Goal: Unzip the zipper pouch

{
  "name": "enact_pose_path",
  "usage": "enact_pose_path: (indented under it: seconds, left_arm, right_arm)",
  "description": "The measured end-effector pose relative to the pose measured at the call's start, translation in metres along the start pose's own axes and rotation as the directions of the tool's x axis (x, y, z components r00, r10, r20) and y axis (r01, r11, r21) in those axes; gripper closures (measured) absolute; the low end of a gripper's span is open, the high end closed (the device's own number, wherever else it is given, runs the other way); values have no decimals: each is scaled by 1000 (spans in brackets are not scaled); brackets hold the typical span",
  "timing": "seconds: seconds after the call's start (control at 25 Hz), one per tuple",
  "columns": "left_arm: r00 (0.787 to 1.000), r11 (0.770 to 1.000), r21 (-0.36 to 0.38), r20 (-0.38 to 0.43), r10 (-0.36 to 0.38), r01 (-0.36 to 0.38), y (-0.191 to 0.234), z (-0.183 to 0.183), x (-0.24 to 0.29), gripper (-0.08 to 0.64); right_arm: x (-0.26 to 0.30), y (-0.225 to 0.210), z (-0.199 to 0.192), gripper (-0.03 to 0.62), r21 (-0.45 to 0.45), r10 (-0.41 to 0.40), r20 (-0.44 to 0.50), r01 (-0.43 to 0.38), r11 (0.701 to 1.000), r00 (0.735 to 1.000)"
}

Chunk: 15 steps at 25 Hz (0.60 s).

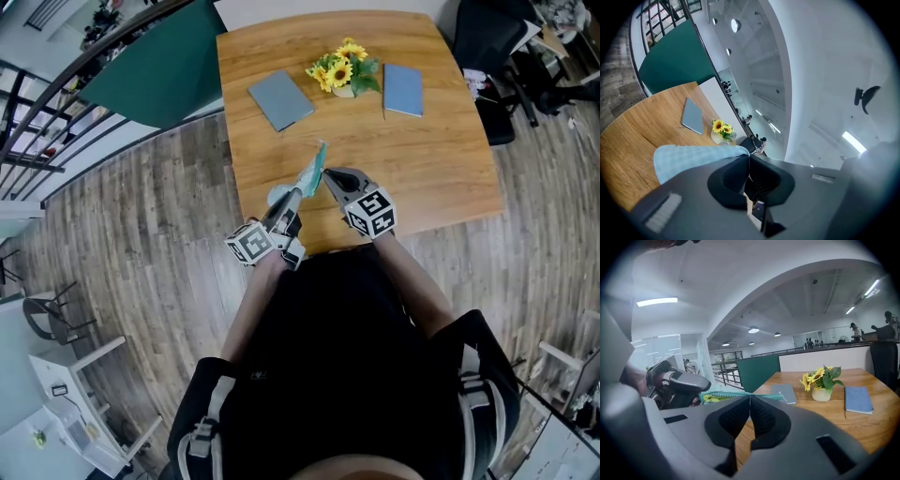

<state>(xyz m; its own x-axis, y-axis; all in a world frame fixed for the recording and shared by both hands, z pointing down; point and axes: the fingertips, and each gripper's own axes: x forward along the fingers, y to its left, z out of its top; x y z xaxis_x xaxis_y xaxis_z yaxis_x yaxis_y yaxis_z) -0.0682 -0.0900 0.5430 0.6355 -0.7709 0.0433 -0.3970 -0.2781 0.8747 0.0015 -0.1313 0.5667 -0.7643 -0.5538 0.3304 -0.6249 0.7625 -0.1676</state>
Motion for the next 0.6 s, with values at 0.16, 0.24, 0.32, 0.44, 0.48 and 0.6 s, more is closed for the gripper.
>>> enact_pose_path:
  seconds: [0.16, 0.24, 0.32, 0.44, 0.48, 0.6]
  left_arm:
    - [1000, 1000, 7, -8, -3, 3, -1, -3, 0, 560]
    - [1000, 1000, 5, -10, -5, 5, -1, -4, 1, 560]
    - [1000, 1000, -1, -10, -12, 12, -4, -4, 2, 560]
    - [1000, 1000, 2, -19, -13, 13, -4, -6, 2, 560]
    - [1000, 1000, 5, -23, -11, 11, -3, -7, 2, 560]
    - [1000, 1000, 9, -29, -13, 13, -5, -9, 3, 560]
  right_arm:
    - [-2, -4, -2, 588, 3, -8, -2, 8, 1000, 1000]
    - [-2, -6, -2, 588, -1, -14, -4, 14, 1000, 1000]
    - [-2, -9, -3, 588, 1, -22, -5, 22, 1000, 1000]
    - [-3, -14, -3, 588, 3, -35, -6, 35, 999, 999]
    - [-4, -15, -3, 588, 3, -38, -7, 38, 999, 999]
    - [-6, -19, -5, 588, 5, -43, -9, 43, 999, 999]
